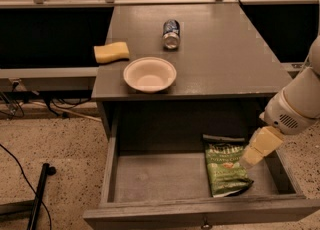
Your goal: Pick green jalapeno chip bag from top drawer and place on counter
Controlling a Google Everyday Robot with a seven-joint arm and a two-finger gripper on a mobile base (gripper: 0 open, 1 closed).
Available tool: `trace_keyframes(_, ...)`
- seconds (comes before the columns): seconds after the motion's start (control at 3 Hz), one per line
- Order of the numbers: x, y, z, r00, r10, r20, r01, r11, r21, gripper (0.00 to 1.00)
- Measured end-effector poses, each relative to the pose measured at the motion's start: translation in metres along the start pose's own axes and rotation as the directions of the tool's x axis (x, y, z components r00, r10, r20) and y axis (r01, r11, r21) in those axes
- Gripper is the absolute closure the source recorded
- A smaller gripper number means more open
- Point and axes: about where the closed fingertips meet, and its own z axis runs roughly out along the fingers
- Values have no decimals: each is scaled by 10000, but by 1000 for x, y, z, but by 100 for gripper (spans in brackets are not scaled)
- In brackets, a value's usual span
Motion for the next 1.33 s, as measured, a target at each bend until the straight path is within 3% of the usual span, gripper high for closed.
trace_keyframes(0.33, 0, 0, 0, 10000, 1, 0, -1, 10000, 1, 0)
trace_keyframes(0.67, 16, -19, 22, 9889, 1483, 77, -1483, 9844, 945, 0)
trace_keyframes(1.0, 28, -35, 42, 9649, 2613, 252, -2618, 9508, 1656, 0)
trace_keyframes(1.33, 35, -44, 55, 9559, 2907, 421, -2930, 9332, 2081, 0)
